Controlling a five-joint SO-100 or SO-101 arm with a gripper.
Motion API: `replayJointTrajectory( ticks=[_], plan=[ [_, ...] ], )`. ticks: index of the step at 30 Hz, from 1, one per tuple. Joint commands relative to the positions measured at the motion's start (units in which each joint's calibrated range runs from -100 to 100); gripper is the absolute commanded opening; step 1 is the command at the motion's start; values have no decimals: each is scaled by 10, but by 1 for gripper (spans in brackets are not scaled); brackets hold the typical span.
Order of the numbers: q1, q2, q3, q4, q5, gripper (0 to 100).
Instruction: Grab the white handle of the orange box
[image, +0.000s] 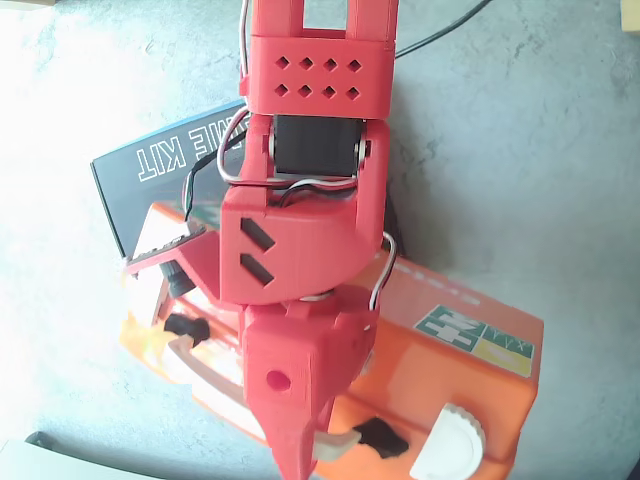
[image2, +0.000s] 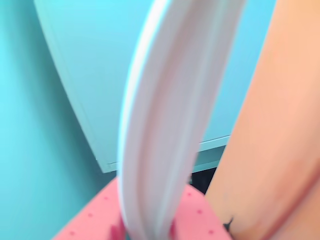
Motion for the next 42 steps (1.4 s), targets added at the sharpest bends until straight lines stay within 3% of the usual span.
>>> replayJointTrajectory(
  ticks=[1, 8, 20, 42],
  plan=[
    [-3, 16, 399, -77, 1, 1],
    [20, -9, 687, -343, 2, 1],
    [14, -96, 678, -157, 3, 1],
    [14, -101, 678, -156, 3, 1]
  ],
)
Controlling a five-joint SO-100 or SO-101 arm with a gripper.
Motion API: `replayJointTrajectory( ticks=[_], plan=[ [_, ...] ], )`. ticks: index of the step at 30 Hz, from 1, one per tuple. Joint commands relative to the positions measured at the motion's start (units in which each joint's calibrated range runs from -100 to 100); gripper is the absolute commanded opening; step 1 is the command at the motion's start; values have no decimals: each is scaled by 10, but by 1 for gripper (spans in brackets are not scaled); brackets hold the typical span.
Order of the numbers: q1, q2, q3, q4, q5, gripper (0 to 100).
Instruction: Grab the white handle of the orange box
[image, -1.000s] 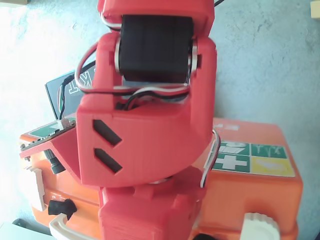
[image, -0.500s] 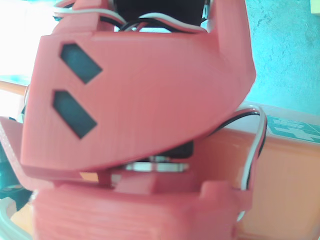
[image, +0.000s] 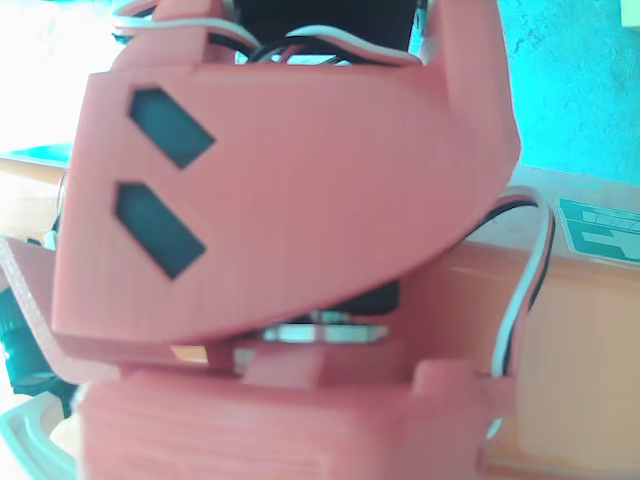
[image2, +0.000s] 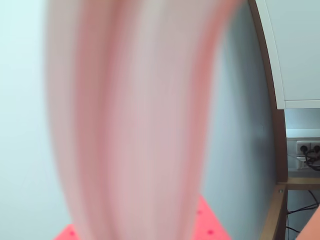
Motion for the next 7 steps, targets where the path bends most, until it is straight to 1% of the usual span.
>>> replayJointTrajectory(
  ticks=[1, 7],
  plan=[
    [-8, 16, 95, 37, 2, 1],
    [-8, 13, 95, 36, 2, 1]
  ],
)
